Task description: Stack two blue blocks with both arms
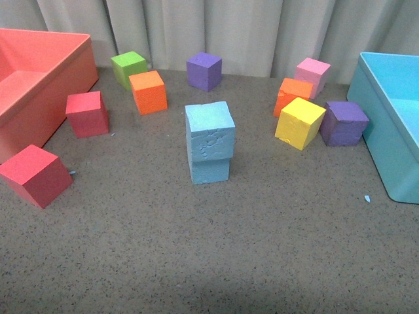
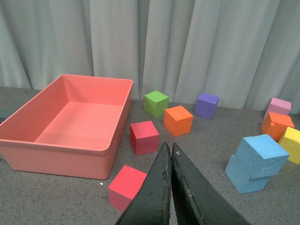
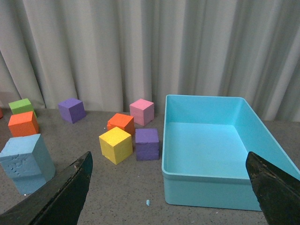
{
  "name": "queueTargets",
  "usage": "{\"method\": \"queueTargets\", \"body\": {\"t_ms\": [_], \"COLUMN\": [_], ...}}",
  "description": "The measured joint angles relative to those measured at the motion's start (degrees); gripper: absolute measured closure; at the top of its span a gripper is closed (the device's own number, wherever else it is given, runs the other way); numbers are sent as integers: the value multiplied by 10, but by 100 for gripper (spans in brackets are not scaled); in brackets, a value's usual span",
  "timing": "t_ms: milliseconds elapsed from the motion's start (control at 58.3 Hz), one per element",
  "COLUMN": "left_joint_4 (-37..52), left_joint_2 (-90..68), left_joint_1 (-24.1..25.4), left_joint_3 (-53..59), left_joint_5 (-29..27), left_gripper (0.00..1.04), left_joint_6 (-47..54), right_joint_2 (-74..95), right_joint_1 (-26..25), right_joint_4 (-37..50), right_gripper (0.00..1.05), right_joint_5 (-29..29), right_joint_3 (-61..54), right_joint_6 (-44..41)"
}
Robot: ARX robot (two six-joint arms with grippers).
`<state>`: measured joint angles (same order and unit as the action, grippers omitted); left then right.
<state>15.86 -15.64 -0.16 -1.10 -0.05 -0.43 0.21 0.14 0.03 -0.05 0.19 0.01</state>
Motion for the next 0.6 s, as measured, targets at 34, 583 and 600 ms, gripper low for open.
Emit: {"method": "queueTargets", "body": {"t_ms": [34, 583, 600], "left_joint_4": [-5, -157, -157], "left_joint_2": [6, 153, 153], "left_joint_1": [0, 0, 0], "left_joint_3": [0, 0, 0], "left_joint_5": [0, 0, 0], "left_gripper": [101, 101, 101], "left_joint_6": [0, 0, 0], "right_joint_2": [0, 0, 0], "right_joint_1": [0, 0, 0], "right_joint_4": [0, 0, 0], "right_gripper": [9, 9, 9], "right_joint_5": [0, 0, 0], "right_joint_3": [0, 0, 0], "right_joint_6": [0, 0, 0]}}
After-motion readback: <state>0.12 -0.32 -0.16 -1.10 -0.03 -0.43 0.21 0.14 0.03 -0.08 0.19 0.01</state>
